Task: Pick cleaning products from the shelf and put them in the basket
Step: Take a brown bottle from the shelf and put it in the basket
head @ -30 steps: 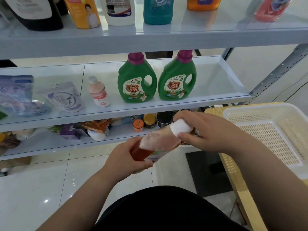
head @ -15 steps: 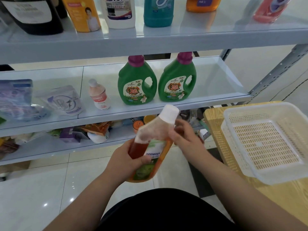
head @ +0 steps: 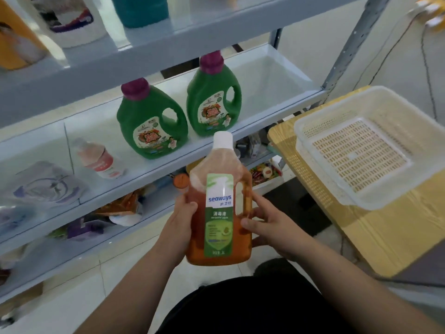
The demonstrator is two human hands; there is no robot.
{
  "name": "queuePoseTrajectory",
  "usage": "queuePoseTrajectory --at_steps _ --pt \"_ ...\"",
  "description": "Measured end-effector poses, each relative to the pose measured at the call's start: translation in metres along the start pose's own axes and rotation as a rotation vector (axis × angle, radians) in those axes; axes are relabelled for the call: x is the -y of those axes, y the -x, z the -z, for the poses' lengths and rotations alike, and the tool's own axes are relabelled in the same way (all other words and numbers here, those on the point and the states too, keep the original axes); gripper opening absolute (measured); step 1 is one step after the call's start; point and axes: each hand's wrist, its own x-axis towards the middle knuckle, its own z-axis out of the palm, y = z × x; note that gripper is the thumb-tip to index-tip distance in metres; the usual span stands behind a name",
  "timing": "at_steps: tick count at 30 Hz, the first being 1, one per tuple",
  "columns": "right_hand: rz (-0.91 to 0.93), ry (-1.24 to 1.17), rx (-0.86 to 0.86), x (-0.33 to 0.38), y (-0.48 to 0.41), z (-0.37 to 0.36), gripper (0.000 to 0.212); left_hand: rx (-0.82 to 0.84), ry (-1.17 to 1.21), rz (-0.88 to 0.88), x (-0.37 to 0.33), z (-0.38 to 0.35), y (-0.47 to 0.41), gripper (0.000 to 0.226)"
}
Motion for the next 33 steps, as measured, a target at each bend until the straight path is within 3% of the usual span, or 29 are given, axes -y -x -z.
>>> queuePoseTrajectory --at_steps 4,9,17,19,21,26,29,32,33 --pt "0.053 -0.117 -0.090 -0.011 0.012 0.045 0.068 0.122 -0.037 0.008 -0.021 -0.052 -0.019 0.037" --pt "0.148 -0.298 -0.246 -0.015 0.019 0.114 0.088 0.216 -0.032 -0.004 -0.058 -0.140 -0.038 0.045" --pt "0.268 -0.449 -0.376 -0.013 0.037 0.221 0.055 0.336 -0.144 -0.036 -0.101 -0.268 -0.073 0.044" --pt "0.288 -0.497 -0.424 -0.016 0.039 0.245 0.053 0.378 -0.161 -0.045 -0.109 -0.297 -0.081 0.035" --pt "0.290 -0.566 -0.495 -0.018 0.037 0.263 0.052 0.423 -0.169 -0.039 -0.115 -0.322 -0.090 0.026" --pt "0.300 -0.688 -0.716 -0.023 0.022 0.294 0.036 0.542 -0.277 -0.023 -0.126 -0.373 -0.118 0.031" --pt "0.267 -0.678 -0.858 -0.022 0.015 0.315 0.033 0.649 -0.531 -0.205 -0.143 -0.384 -0.154 0.042" --pt "0.180 -0.653 -1.016 -0.015 0.012 0.335 0.033 0.541 -1.196 -0.590 -0.148 -0.372 -0.199 0.076" --pt "0.156 -0.648 -1.072 -0.013 0.010 0.342 0.032 0.492 -1.429 -0.623 -0.146 -0.368 -0.213 0.083"
